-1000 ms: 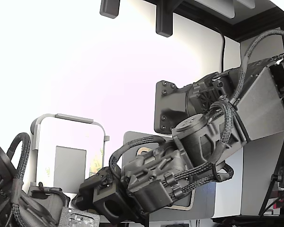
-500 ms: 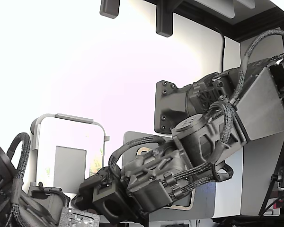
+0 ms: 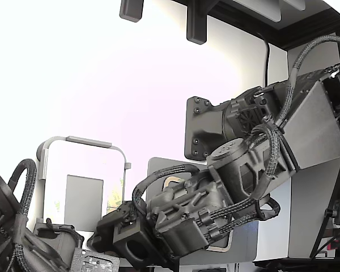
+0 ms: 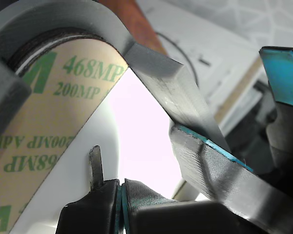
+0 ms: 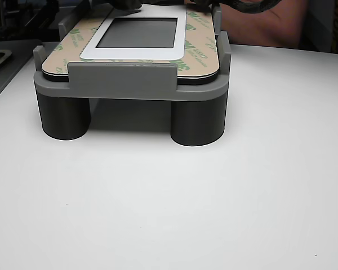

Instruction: Peel off protective film from adhesive tape.

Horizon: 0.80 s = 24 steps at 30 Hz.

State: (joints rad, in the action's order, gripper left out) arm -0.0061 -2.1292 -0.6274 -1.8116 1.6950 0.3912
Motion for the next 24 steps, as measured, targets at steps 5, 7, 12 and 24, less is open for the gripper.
queue_targets([
  [5,0.008,95,0.000,-0.005,0.006,0.002,0.000],
  [7,0.008,95,0.000,-0.006,0.006,0.002,0.000],
  [12,0.008,95,-0.011,-0.009,0.009,0.009,0.000],
  [24,0.009,96,-0.018,-0.012,0.011,0.017,0.000],
])
